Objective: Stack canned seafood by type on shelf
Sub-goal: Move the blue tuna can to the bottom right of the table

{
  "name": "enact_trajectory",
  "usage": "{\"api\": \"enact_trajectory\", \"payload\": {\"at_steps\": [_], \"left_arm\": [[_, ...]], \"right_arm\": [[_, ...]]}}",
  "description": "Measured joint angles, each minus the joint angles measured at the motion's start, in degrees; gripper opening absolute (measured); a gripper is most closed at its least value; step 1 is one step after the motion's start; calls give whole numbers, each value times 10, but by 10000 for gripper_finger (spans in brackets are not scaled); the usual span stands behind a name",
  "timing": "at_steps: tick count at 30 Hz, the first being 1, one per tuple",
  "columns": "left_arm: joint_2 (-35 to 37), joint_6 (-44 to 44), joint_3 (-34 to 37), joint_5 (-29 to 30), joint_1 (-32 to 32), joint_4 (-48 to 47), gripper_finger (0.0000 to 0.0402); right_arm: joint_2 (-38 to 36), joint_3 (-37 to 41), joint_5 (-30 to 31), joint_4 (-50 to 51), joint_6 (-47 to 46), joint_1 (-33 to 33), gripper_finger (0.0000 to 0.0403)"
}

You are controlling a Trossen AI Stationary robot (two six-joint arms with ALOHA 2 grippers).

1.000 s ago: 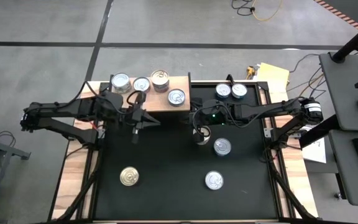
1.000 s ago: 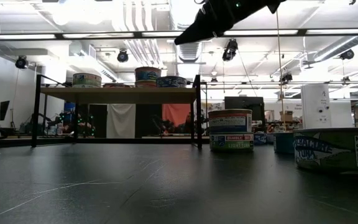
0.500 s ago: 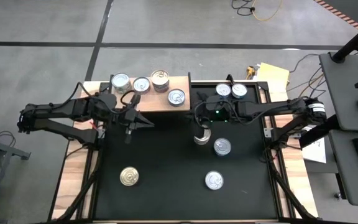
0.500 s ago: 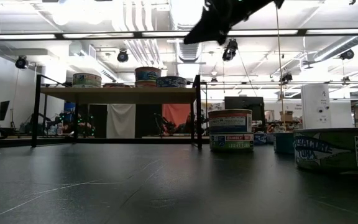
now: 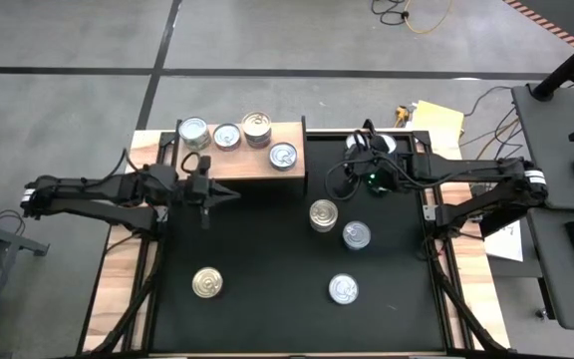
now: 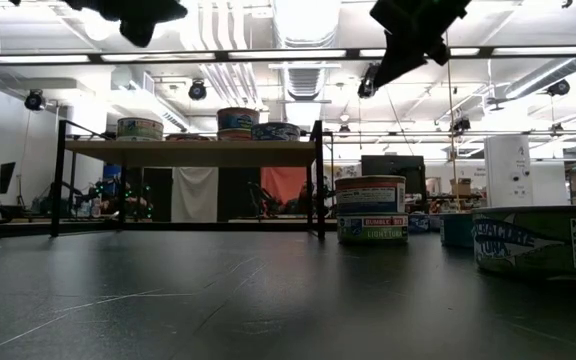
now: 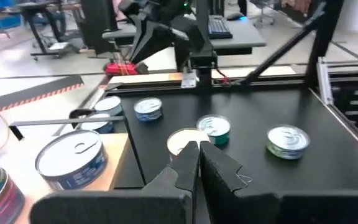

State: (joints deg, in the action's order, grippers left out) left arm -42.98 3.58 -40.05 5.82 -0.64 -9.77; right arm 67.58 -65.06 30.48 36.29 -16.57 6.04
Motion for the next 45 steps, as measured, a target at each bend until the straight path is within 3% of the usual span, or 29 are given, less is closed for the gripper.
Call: {"api": "enact_trajectory", "payload": {"at_steps": [8,16,21,25,31,34,38,45], "left_arm": [[-5,-8,30,2,0,63,0],[-6,5,12,6,0,51,0],[-6,2,10,105,0,41,0],[-7,9,10,153,0,15,0],[-6,17,7,157,0,-11,0],[-6,17,7,162,0,-16,0],[-1,17,7,179,0,-14,0],[-1,22,6,187,0,-14,0]], "right_arm": [[1,0,1,-26,7,0,9],[1,0,0,-33,7,0,9],[2,0,20,-56,3,4,9],[10,0,25,19,-98,22,9],[20,1,18,211,-241,54,9],[20,5,-13,264,-278,69,9],[19,24,-53,286,-304,82,9],[20,84,-48,283,-316,89,9]]}}
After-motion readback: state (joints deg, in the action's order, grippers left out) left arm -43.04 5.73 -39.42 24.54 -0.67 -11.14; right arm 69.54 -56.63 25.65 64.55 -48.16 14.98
